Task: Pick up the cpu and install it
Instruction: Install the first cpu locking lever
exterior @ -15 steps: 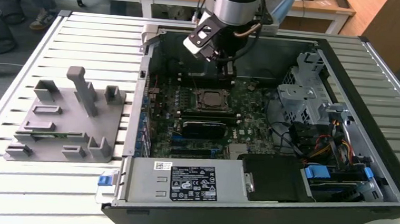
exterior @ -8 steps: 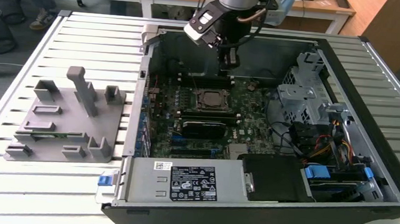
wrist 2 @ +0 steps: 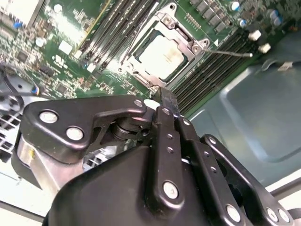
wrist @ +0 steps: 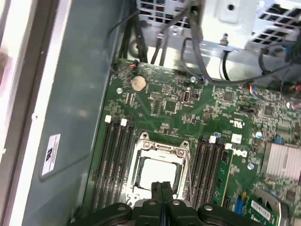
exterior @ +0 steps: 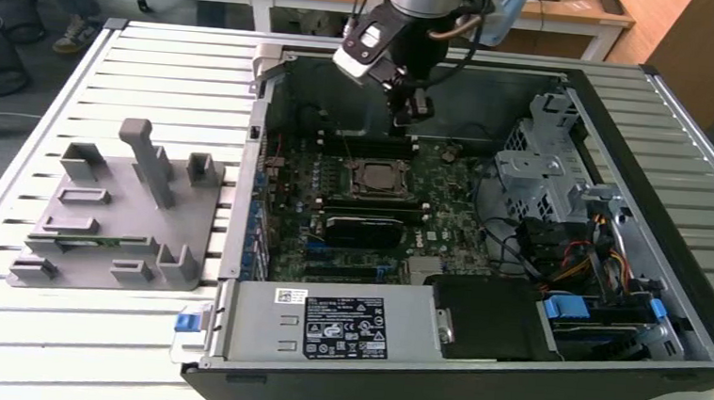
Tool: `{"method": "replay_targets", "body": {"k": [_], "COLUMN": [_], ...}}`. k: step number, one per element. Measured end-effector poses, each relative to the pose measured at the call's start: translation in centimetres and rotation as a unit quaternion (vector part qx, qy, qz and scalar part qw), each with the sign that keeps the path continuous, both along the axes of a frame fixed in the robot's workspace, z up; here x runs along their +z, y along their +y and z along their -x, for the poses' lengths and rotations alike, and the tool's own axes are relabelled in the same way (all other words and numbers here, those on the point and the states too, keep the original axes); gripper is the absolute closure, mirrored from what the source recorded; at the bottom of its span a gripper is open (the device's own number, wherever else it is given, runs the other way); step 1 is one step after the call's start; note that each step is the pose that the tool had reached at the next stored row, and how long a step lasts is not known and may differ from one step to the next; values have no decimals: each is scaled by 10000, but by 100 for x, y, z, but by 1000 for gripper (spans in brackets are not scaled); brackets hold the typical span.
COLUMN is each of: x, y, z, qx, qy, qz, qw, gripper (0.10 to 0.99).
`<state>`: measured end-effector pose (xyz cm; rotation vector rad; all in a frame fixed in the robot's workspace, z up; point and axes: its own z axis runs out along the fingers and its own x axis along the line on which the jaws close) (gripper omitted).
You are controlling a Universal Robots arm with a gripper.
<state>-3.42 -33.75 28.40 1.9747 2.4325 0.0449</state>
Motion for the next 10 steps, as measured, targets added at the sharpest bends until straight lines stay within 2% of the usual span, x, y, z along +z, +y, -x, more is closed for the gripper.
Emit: {"method": "replay_targets", "body": {"k": [5,10], "x": [-4,-7], "y": [0,0], "z": [0,0], "qx": [458,906], "qy": [0,-1], "qz": [6,7], "qw": [9990,9959], "gripper": [980,980]}}
